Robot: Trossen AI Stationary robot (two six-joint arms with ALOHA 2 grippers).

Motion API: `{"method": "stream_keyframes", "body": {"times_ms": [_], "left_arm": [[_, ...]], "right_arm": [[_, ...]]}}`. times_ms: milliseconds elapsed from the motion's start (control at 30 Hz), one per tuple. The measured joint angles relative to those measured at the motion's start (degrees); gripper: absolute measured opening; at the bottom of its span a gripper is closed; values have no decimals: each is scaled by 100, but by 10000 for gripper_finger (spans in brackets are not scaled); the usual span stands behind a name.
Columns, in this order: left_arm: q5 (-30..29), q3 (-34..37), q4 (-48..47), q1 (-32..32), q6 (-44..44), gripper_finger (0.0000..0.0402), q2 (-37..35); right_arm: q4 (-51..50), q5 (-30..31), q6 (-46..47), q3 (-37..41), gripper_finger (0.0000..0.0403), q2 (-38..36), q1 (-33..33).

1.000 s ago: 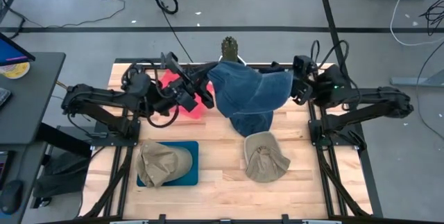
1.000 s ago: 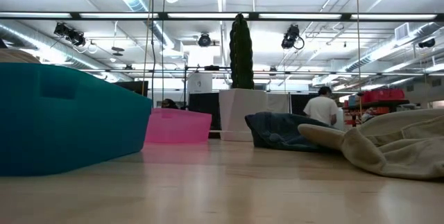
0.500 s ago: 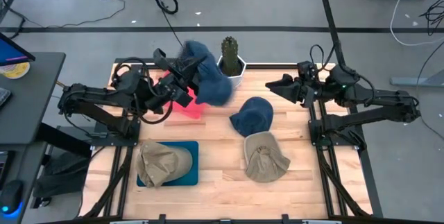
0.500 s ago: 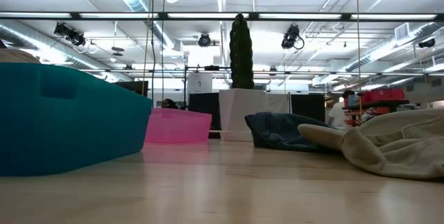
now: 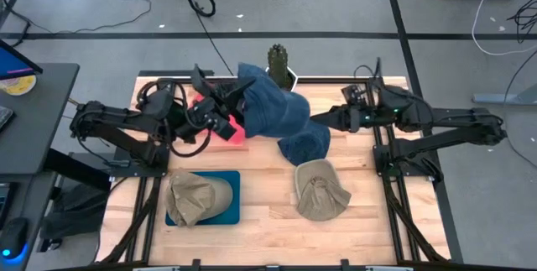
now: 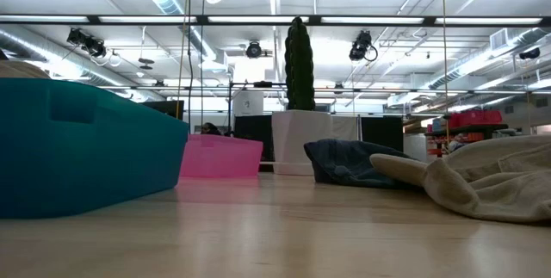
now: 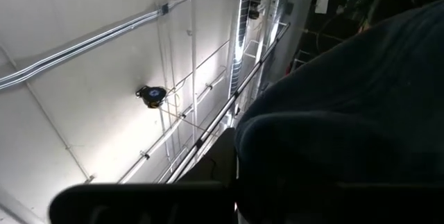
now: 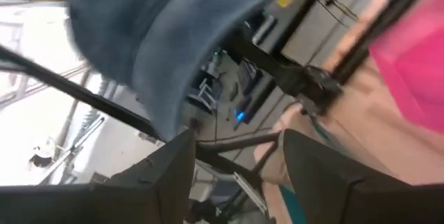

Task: Pick & Place hat
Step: Put the bottom blue cap into the red bin

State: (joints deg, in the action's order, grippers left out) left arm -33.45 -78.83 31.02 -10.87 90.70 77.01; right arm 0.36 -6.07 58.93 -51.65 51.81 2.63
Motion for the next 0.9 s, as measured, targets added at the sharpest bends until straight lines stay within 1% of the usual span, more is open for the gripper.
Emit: {"method": "stream_keyframes", "body": {"times_ms": [33, 100, 233, 300, 367, 433, 533, 633, 767, 900], "left_arm": [[2, 0, -5, -41, -1, 29, 0], [2, 0, -1, -113, -2, 29, 0], [0, 0, 0, -207, -2, 29, 0], [2, 0, 8, -228, -2, 29, 0], [1, 0, 11, -226, -2, 29, 0], [0, 0, 19, -226, -2, 29, 0], [0, 0, 26, -226, -2, 29, 0], [0, 0, 26, -226, -4, 29, 0], [0, 0, 26, -224, -58, 29, 0], [0, 0, -18, -221, -306, 29, 2]], "right_arm": [[138, 0, 111, 51, 223, 56, 0], [748, -4, 343, 184, 228, 169, 0], [2550, -95, 885, 504, 244, 545, 0], [3206, -150, 1183, 617, 254, 764, 0], [3498, -248, 1437, 691, 266, 996, -2], [3526, -257, 1584, 728, 277, 1205, -42], [3743, -239, 1607, 736, 294, 1484, -92], [4534, -196, 1679, 736, 307, 1766, -105], [5532, -190, 1850, 734, 311, 2070, -89], [5794, -188, 1974, 734, 300, 2228, -85]]}}
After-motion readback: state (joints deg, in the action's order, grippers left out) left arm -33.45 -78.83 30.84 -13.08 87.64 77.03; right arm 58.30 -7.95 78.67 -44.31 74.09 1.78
